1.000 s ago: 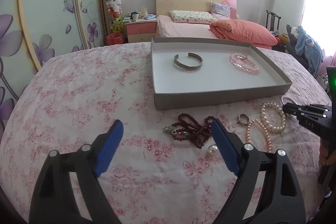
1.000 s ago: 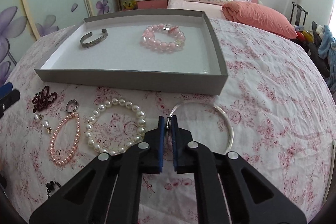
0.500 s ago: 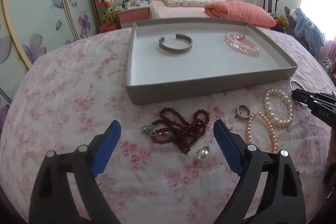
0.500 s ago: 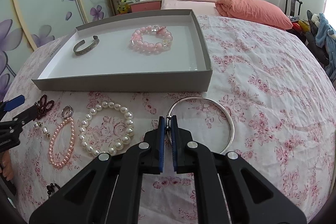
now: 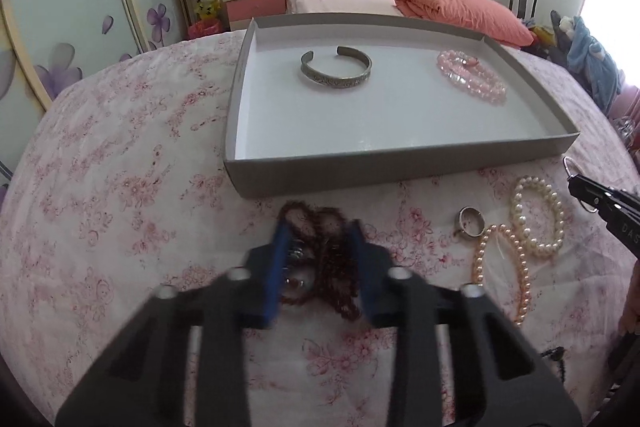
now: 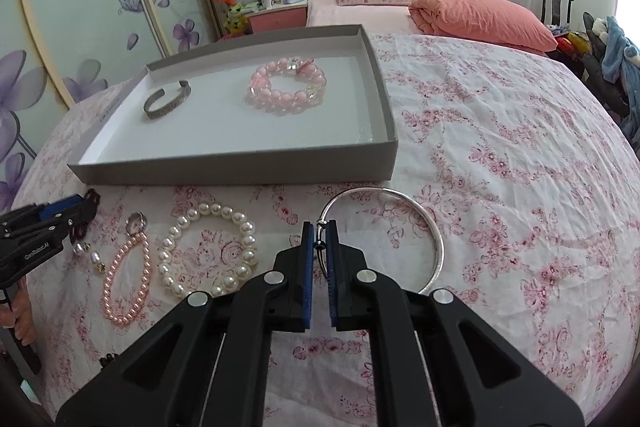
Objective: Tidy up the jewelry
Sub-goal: 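Grasp the dark red bead necklace with the left gripper while the right gripper holds the hoop, then carry both pieces to the tray while the right gripper releases the hoop inside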
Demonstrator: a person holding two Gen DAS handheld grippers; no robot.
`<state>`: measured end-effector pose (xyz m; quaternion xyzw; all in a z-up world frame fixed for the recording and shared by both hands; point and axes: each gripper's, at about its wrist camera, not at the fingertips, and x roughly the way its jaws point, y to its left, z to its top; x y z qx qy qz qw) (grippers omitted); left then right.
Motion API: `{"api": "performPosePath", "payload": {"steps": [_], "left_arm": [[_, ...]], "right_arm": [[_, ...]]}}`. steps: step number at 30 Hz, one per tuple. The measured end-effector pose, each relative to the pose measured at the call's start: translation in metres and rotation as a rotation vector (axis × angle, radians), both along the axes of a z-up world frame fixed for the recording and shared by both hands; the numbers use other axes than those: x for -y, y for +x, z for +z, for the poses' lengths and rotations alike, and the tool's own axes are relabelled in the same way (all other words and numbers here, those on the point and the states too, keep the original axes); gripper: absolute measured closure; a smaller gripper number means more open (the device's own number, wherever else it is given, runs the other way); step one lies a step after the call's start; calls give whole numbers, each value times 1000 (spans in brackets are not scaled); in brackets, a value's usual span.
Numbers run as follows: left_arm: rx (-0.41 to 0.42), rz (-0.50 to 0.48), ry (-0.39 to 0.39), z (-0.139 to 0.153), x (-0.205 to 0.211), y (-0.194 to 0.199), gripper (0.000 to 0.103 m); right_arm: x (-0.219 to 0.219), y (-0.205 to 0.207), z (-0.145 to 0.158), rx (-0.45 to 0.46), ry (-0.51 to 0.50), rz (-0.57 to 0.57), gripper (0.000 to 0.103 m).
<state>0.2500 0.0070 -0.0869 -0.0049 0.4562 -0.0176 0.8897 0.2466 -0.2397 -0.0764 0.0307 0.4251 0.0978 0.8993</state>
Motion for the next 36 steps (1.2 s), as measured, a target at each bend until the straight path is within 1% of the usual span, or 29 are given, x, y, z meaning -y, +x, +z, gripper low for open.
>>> {"api": "performPosePath", "payload": {"steps": [2,3,4,7,10,11,13,14,15,16,17,18,25,26,27,28,29,30,31,34,36], "left_arm": [[15,3,-26,4,-5,-2,85],[23,2,-33,7,-6,-4,94],[36,-1,-45,10,-9,-5,97],[88,-11,-75,24,-14,-11,101],[128,-21,-82,36,-17,-16,101],[132,-24,-84,39,-17,-16,101],[105,-28,-71,38,-15,-14,101],[91,-32,-65,35,-13,-13,99],[76,-34,-49,32,-10,-11,86],[69,-30,-33,28,-7,-12,59],[69,-21,-9,24,-5,-11,47],[74,-17,7,22,-4,-10,40],[3,-27,84,1,4,3,38],[-13,-26,77,-3,3,5,39],[-11,-27,49,-5,1,4,45],[-7,-26,39,-5,1,3,57],[-3,-28,45,-4,2,3,66],[-5,-32,39,-3,2,3,82],[-10,-32,31,-3,1,3,89],[-4,-35,-4,-2,-4,2,93],[11,-33,-26,1,-7,-2,94]], "right_arm": [[3,-1,4,7,20,-9,96],[6,-1,5,11,34,-14,96],[8,-2,8,16,54,-20,96],[16,-4,13,31,98,-36,96],[19,-7,18,48,123,-45,96],[20,-8,20,52,129,-47,96],[21,-9,20,54,130,-45,96],[21,-8,20,51,130,-43,96],[21,-8,19,48,130,-42,96],[20,-8,17,44,130,-39,96],[18,-8,16,41,130,-35,96],[17,-8,15,38,127,-31,96],[14,-8,13,35,124,-21,96],[15,-9,13,36,124,-20,96],[14,-9,14,37,124,-20,96],[14,-10,14,37,125,-20,96],[15,-10,14,38,126,-20,96],[15,-11,14,39,127,-21,96],[15,-11,14,39,129,-21,96],[17,-13,17,44,140,-26,96],[19,-14,20,50,150,-29,96]]}}
